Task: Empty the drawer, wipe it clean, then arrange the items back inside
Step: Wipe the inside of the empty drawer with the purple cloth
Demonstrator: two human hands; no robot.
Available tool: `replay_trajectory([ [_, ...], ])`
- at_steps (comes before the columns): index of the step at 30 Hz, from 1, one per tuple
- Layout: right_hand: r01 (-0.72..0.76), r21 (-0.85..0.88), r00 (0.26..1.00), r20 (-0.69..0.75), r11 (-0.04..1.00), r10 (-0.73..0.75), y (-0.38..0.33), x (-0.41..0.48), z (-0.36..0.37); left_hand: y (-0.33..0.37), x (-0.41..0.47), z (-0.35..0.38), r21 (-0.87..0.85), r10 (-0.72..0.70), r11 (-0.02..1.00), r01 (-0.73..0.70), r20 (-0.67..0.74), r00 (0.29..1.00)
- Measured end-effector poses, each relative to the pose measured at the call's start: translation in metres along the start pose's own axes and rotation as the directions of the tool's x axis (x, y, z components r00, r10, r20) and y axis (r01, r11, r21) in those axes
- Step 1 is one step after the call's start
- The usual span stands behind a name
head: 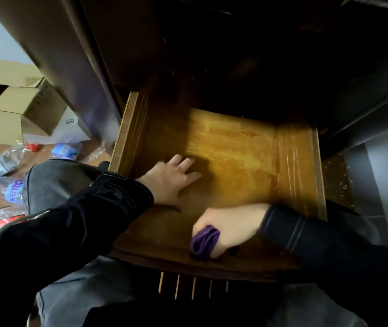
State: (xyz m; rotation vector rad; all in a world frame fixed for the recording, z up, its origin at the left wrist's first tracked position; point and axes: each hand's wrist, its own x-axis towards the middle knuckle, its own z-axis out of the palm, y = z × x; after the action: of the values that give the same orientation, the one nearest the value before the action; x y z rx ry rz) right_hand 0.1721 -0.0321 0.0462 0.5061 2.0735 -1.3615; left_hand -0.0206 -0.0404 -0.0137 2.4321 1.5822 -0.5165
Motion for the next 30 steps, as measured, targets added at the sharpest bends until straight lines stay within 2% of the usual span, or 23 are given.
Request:
replay_trajectory([
  [2,-0.027,-0.076,0.999,-0.031,0.997,0.025,-0.006,0.010,0.007,0.000,0.000,-0.001,-0.002,0.005,1.000,-0.005,0.000,1.000],
  [4,-0.014,-0.108,1.000,-0.002,0.994,0.014,-0.007,0.006,0.000,0.000,-0.001,-0.001,-0.007,0.004,1.000,-0.004,0.005,1.000],
  [8,0.009,0.003,0.990,0.141,1.000,-0.010,-0.004,-0.014,-0.020,0.001,-0.001,-0.003,-0.004,-0.004,1.000,0.004,0.009,1.000],
  [14,-0.086,-0.090,0.996,0.019,0.992,0.088,-0.009,0.018,0.007,0.003,-0.004,-0.005,-0.011,-0.007,1.000,0.007,0.005,1.000],
  [16,-0.060,-0.119,0.998,0.025,0.991,0.063,-0.008,0.012,0.002,0.002,-0.004,-0.007,-0.008,-0.007,1.000,0.007,0.017,1.000],
  [20,-0.015,-0.017,0.996,0.086,1.000,0.017,0.000,-0.010,-0.012,0.002,-0.002,-0.004,-0.012,-0.007,1.000,0.007,0.008,1.000],
  [25,-0.082,-0.108,0.996,-0.050,0.991,0.077,-0.007,0.010,0.011,0.002,-0.002,-0.003,-0.018,-0.008,1.000,0.009,0.019,1.000],
  [30,-0.028,-0.062,0.999,0.036,0.998,0.031,-0.005,-0.008,-0.006,0.002,-0.002,-0.002,-0.013,-0.008,1.000,0.008,0.012,1.000],
])
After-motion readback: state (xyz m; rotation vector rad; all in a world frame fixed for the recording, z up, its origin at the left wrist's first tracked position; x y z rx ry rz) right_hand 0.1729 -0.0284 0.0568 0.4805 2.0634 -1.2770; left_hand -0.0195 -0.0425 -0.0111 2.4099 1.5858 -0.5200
